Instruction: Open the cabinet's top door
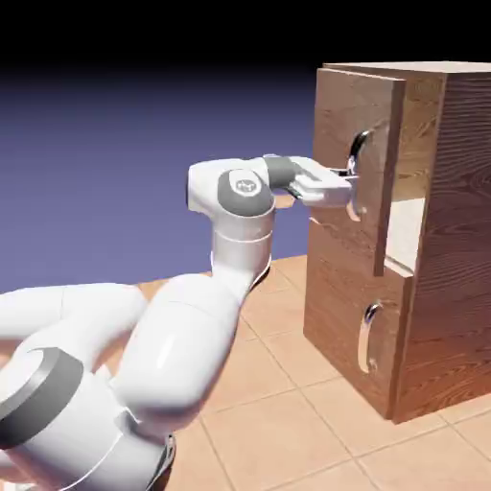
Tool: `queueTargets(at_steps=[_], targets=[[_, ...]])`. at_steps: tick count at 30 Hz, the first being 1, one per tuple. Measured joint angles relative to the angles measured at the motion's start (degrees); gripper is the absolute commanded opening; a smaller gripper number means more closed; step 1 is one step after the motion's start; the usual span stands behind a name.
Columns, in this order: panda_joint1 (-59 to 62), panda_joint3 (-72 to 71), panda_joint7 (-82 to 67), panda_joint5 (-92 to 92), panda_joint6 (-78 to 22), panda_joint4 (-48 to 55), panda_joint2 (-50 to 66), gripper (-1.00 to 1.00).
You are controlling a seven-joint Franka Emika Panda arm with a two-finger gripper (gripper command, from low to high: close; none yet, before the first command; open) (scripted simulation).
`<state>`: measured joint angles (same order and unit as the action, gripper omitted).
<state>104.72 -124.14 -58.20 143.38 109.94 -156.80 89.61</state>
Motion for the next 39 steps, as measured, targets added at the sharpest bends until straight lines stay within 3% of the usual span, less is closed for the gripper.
queueTargets(at_steps=[9, 18, 28, 39], targets=[[-2.84, -11.55, 8.17, -8.97, -22.42, -7.38, -5.95, -1.0], [-12.47, -21.49, 18.1, -22.84, -44.84, -7.12, -17.48, -1.0], [-26.14, -24.51, 34.26, -43.59, -64.93, 3.26, -37.78, -1.0], [-34.47, -19.97, 48.41, -64.6, -71.51, 20.67, -60.62, -1.0]])
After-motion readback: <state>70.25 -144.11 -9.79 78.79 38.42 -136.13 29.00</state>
